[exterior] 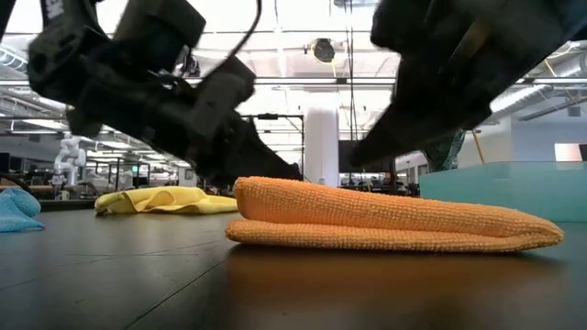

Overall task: Fold microfiber towels
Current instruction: Fold the orange microfiber cloth

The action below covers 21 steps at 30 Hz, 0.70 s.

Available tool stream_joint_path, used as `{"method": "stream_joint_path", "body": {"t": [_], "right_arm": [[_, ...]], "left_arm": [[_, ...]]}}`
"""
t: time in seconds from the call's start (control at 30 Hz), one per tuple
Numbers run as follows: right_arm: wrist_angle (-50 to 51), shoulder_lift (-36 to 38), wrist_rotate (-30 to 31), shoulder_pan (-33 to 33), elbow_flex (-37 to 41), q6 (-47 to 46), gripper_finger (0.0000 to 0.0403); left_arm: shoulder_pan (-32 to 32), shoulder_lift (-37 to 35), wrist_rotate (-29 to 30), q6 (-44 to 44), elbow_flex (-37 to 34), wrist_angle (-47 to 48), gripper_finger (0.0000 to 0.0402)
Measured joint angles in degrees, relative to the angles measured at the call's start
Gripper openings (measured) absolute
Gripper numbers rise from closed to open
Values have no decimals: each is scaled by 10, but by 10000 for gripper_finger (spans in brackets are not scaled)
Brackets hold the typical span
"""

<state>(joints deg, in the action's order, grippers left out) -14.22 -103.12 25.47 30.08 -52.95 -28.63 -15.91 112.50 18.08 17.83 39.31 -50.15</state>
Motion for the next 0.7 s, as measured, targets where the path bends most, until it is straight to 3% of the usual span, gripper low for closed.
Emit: {"method": "stream_joint_path", "body": {"t": [0.17, 0.3, 0.53, 0.7], "right_arm": [[-118, -44, -34, 17, 0, 88, 24], [-147, -71, -64, 30, 0, 116, 74], [-156, -76, -25, 55, 0, 177, 183], [-172, -86, -15, 56, -1, 230, 214]], "left_arm": [[15, 46, -26, 13, 27, 24, 10], [18, 47, -26, 29, 27, 29, 14], [18, 36, -27, 24, 26, 38, 10], [18, 36, -27, 33, 26, 44, 18]]}}
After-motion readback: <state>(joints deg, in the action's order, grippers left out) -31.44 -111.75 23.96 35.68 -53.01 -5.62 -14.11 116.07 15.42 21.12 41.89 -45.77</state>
